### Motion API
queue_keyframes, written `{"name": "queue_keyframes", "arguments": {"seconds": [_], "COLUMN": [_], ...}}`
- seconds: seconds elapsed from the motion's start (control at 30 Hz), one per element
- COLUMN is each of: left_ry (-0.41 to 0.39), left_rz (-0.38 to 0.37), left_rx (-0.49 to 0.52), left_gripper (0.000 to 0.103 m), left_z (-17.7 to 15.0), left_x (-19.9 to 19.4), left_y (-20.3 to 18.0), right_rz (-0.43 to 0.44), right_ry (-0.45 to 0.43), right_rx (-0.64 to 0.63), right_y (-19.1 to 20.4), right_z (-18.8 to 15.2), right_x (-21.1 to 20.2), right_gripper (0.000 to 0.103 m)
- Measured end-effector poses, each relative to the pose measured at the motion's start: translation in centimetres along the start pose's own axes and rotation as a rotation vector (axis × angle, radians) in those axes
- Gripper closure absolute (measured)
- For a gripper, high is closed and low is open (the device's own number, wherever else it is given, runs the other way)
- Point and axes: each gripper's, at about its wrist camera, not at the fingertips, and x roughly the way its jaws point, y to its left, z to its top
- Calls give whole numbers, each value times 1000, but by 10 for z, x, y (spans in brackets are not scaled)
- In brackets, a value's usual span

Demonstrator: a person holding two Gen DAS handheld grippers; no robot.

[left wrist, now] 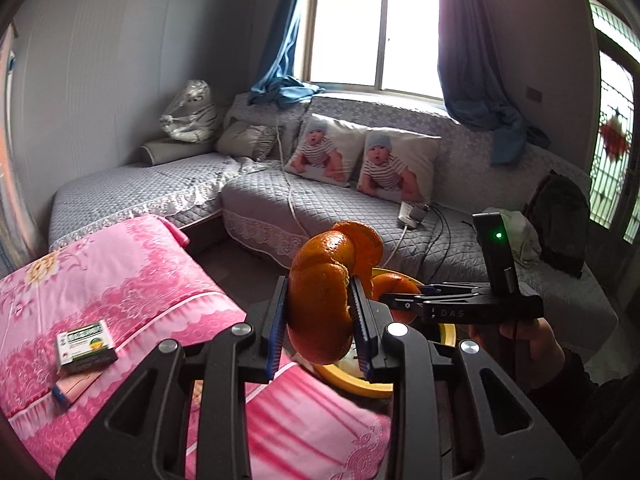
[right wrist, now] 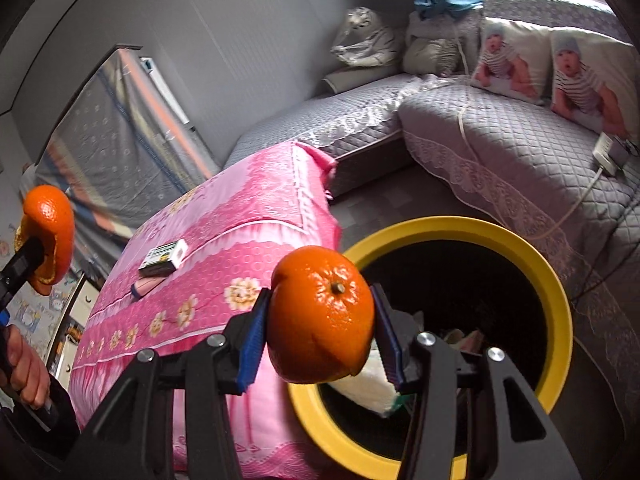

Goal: Collect trash
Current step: 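Carry orange and peel over the bin while right tool opens to drop orange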

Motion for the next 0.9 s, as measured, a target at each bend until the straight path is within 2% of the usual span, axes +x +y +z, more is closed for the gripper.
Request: {"name": "queue_keyframes", "arguments": {"seconds": [0.07,0.37,0.7,0.9], "left_ry": [12,38,69,129], "left_rz": [-30,-71,-64,-55], "left_rx": [6,39,50,19], "left_gripper": [75,75,75,75], "left_z": [3,11,12,12], "left_x": [12,51,80,122], "left_y": [-6,-29,-38,-34], "right_rz": [-21,-80,-126,-153], "right_ry": [-3,-9,30,13], "right_rx": [21,92,144,212], "right_y": [-11,-46,-70,-88], "right_z": [-1,-7,-5,-7], "right_x": [0,3,28,27], "right_gripper": [57,57,56,43]}}
